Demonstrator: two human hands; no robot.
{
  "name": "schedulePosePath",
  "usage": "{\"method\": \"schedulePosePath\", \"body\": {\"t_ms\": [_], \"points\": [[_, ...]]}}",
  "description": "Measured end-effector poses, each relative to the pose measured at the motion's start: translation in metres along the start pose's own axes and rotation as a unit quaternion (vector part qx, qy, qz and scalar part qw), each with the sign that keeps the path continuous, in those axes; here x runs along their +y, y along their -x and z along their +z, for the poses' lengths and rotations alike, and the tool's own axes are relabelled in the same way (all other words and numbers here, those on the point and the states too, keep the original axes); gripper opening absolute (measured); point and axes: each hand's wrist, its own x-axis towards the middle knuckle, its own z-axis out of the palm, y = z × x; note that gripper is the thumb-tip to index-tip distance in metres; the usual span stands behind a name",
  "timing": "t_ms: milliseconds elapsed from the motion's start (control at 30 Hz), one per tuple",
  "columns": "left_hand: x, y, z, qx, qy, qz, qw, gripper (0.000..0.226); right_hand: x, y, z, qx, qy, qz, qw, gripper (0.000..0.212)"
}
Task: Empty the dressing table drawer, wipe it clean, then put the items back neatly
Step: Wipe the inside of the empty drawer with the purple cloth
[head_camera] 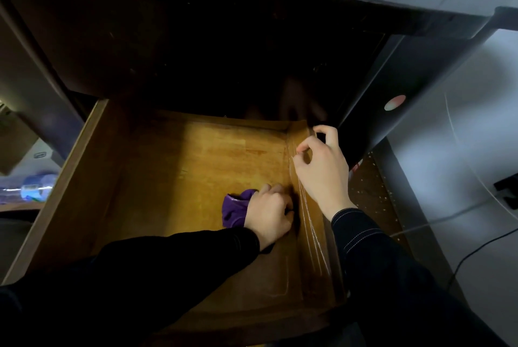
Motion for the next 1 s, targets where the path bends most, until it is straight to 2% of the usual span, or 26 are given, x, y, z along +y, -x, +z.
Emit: {"method": "schedulePosePath", "body": {"t_ms": [167, 233, 300, 433, 500, 567, 633, 767, 833, 900, 1000], "points": [[-0.004, 0.042, 0.001, -0.056, 0.005, 0.177, 0.983, 0.012, 0.000, 0.001, 0.001, 0.001, 0.002, 0.005, 1.000, 0.006], [-0.007, 0.053, 0.002, -0.054, -0.013, 0.218, 0.974, 0.011, 0.001, 0.001, 0.001, 0.002, -0.002, 0.003, 1.000, 0.005], [-0.008, 0.043, 0.001, -0.023, -0.046, 0.200, 0.978, 0.014, 0.002, 0.002, 0.002, 0.001, -0.004, 0.005, 1.000, 0.005], [-0.009, -0.016, -0.008, 0.019, -0.055, 0.047, 0.997, 0.022, 0.003, 0.001, 0.002, 0.000, -0.002, 0.004, 1.000, 0.005], [-0.009, -0.033, -0.007, 0.042, -0.055, 0.019, 0.997, 0.022, 0.002, 0.000, 0.002, -0.001, 0.000, 0.004, 1.000, 0.004], [-0.006, -0.033, -0.007, 0.050, -0.058, 0.021, 0.997, 0.022, 0.002, 0.001, 0.001, -0.002, 0.000, 0.004, 1.000, 0.004], [-0.005, -0.020, -0.007, 0.027, -0.056, 0.057, 0.996, 0.022, 0.002, 0.001, 0.001, -0.004, -0.003, 0.005, 1.000, 0.004], [-0.010, 0.039, -0.006, -0.052, -0.038, 0.232, 0.971, 0.011, 0.002, 0.001, 0.002, -0.002, -0.006, 0.011, 1.000, 0.005], [-0.011, 0.059, -0.004, -0.075, -0.058, 0.287, 0.953, 0.004, 0.002, 0.001, 0.003, 0.002, -0.005, 0.009, 1.000, 0.005], [-0.011, 0.049, -0.006, -0.046, -0.086, 0.264, 0.960, 0.003, 0.003, 0.001, 0.004, 0.002, -0.006, 0.006, 1.000, 0.005], [-0.009, 0.001, -0.009, 0.008, -0.097, 0.138, 0.986, 0.016, 0.003, 0.001, 0.003, 0.001, -0.006, 0.006, 1.000, 0.005]]}}
